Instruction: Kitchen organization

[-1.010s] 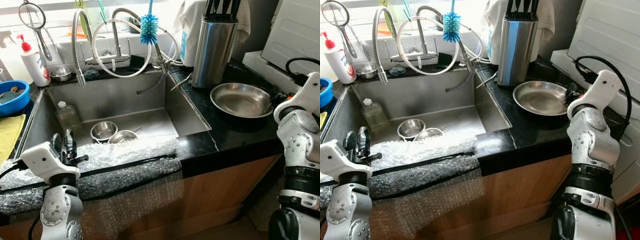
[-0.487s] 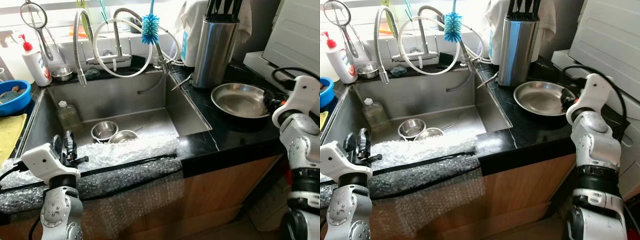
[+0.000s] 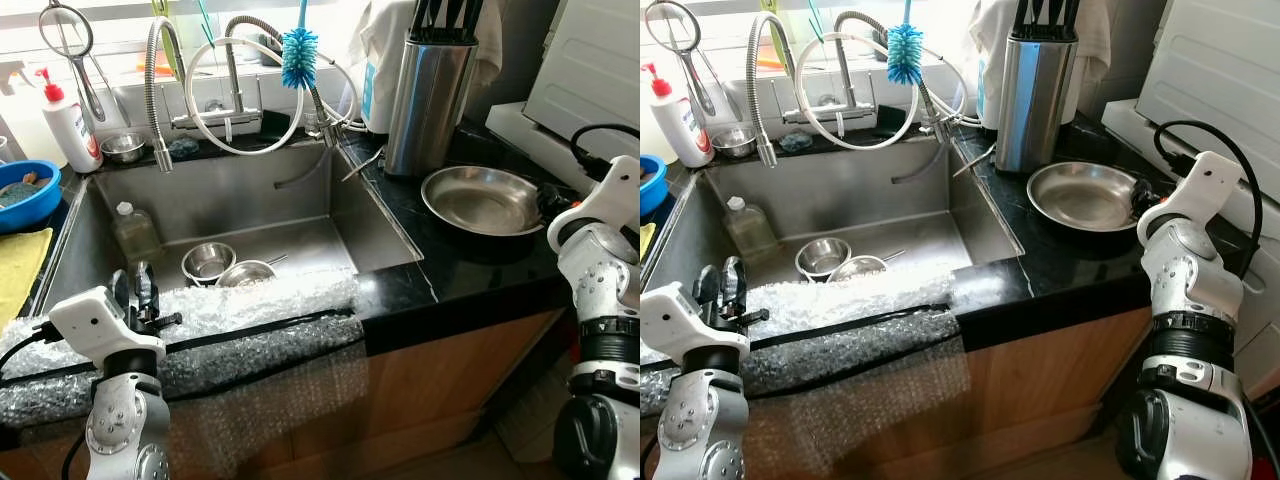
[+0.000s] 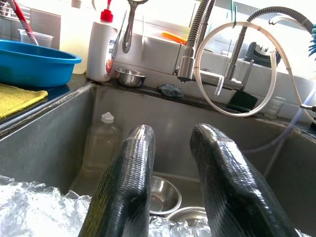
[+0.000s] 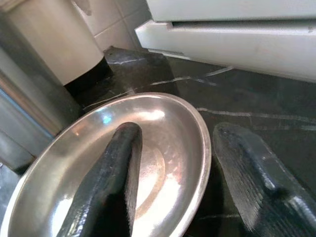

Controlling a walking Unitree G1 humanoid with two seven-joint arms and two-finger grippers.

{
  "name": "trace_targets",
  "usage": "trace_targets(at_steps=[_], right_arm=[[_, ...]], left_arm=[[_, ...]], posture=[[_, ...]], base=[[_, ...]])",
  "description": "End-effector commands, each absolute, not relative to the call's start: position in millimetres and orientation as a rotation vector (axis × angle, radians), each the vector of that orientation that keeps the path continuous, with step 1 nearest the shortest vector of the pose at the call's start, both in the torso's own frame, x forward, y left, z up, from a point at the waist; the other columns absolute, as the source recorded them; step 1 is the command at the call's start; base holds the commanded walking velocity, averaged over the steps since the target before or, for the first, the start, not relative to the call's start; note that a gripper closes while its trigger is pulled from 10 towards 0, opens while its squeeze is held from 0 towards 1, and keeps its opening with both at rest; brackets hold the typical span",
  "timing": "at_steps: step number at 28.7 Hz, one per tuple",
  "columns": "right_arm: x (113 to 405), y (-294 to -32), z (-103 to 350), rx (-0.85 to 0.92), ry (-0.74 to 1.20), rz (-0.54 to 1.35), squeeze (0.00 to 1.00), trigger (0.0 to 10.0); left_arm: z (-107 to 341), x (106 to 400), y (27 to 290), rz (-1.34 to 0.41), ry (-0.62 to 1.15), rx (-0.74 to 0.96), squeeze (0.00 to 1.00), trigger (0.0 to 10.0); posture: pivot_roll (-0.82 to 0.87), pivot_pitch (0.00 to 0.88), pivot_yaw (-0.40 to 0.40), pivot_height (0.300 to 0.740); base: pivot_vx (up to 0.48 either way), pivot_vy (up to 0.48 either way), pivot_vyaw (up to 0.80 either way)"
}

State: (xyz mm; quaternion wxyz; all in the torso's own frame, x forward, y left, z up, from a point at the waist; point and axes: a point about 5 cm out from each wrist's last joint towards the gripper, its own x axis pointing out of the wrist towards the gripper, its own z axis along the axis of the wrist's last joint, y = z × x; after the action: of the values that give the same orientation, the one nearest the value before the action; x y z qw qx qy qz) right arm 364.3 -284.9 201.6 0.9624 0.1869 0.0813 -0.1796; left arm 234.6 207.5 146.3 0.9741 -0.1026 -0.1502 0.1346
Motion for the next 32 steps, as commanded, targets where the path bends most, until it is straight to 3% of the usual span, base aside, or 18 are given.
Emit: trace_targets(at_steps=[1, 32], right_arm=[[366.9, -283.6, 201.6, 0.432, 0.17, -0.37, 0.0, 10.0], [379.1, -287.4, 190.6, 0.636, 0.21, -0.462, 0.0, 10.0]], left_arm=[[147.1, 232.9, 207.0, 0.273, -0.301, -0.197, 0.0, 10.0], [143.7, 233.2, 205.0, 0.259, -0.276, -0.208, 0.0, 10.0]], posture=[[0.01, 0.0, -0.014, 0.74], [0.03, 0.0, -0.016, 0.74]], base=[[0.0, 0.0, 0.0], [0.0, 0.0, 0.0]])
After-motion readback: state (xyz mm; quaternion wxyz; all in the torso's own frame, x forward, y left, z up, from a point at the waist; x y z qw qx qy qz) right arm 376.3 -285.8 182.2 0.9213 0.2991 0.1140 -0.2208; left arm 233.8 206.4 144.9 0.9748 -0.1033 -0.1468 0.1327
